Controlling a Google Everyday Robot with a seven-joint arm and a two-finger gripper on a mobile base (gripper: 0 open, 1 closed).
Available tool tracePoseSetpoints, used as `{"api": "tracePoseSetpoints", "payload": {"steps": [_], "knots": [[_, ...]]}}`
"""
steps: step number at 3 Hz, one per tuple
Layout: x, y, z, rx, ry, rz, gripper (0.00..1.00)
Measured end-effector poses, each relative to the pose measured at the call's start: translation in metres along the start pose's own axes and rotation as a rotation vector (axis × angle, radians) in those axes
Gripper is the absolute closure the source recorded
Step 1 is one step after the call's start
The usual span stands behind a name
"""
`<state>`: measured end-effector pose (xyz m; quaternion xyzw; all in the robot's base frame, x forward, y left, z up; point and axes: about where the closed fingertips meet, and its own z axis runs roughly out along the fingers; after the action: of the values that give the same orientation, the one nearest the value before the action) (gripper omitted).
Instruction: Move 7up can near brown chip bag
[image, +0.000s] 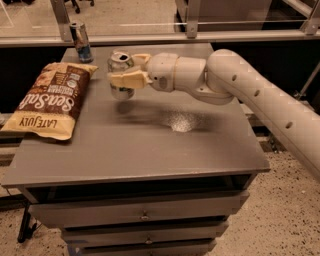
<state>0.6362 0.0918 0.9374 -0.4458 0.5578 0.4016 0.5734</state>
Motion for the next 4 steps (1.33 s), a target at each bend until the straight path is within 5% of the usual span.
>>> {"api": "tracePoseSetpoints", "payload": {"steps": [3,4], "knots": [[0.031,0.047,0.082,-0.144,0.007,0.07,1.0],[0.029,0.061,0.099,-0.182,-0.002,0.082,0.83]]}}
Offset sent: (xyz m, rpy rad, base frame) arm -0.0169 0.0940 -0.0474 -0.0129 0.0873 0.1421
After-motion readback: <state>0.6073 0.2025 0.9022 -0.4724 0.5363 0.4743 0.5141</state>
